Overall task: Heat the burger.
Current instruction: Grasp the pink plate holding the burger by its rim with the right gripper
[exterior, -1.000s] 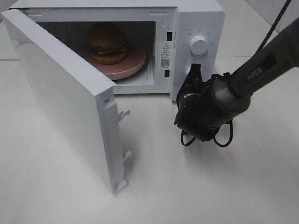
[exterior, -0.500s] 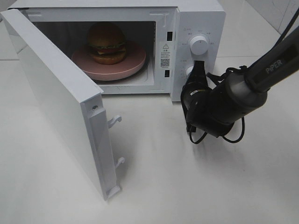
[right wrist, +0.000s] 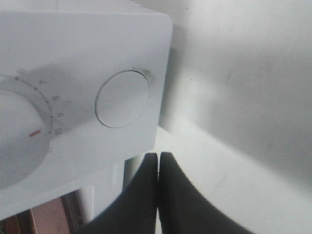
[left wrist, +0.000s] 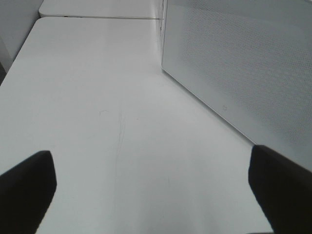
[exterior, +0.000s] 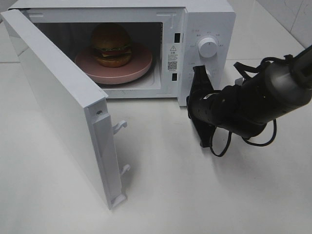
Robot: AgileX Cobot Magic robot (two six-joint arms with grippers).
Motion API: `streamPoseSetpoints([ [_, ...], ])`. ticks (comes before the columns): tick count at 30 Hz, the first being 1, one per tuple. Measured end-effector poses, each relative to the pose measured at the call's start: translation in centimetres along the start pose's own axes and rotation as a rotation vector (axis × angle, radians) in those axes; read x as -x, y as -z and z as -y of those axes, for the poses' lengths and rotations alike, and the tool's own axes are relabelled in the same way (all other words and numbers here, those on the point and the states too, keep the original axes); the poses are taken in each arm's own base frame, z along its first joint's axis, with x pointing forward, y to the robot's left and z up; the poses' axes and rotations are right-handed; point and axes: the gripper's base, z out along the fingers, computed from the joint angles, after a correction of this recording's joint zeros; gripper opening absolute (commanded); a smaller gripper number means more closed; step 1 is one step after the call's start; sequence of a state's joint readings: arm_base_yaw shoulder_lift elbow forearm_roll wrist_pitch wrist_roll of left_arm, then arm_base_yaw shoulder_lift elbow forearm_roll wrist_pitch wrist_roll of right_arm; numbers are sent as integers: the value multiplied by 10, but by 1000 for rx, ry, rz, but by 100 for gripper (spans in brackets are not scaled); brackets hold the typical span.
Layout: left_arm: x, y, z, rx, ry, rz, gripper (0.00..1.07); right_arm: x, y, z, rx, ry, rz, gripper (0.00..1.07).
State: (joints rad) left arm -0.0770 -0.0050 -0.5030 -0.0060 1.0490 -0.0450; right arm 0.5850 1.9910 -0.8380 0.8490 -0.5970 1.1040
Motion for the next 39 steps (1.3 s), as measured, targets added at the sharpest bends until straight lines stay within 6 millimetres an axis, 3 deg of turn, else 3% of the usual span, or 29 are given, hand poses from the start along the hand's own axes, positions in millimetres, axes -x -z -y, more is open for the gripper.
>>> streamPoseSetpoints([
  [10, 0, 0, 0, 0, 0, 0, 100, 5, 35, -2, -56, 217, -81, 1],
  [13, 0, 0, 0, 0, 0, 0, 100, 2, 49, -9, -60, 406, -152, 2],
  [23, 0, 0, 0, 0, 0, 0, 100, -8, 73, -12, -88, 809, -352, 3],
  [25, 0, 0, 0, 0, 0, 0, 100, -14, 84, -16, -71, 995, -459, 3],
  [28, 0, 0, 0, 0, 0, 0, 100, -16, 86, -17, -68, 1041, -488, 3],
  [30, 0, 0, 0, 0, 0, 0, 100, -21, 95, -21, -63, 1204, -590, 3],
  [33, 0, 0, 0, 0, 0, 0, 100, -21, 97, -22, -61, 1243, -611, 3],
  [35, 0, 0, 0, 0, 0, 0, 100, -22, 106, -27, -61, 1405, -680, 3],
  [38, 0, 0, 0, 0, 0, 0, 100, -22, 109, -28, -64, 1448, -696, 4],
  [39, 0, 0, 0, 0, 0, 0, 100, -21, 112, -31, -71, 1543, -726, 4],
])
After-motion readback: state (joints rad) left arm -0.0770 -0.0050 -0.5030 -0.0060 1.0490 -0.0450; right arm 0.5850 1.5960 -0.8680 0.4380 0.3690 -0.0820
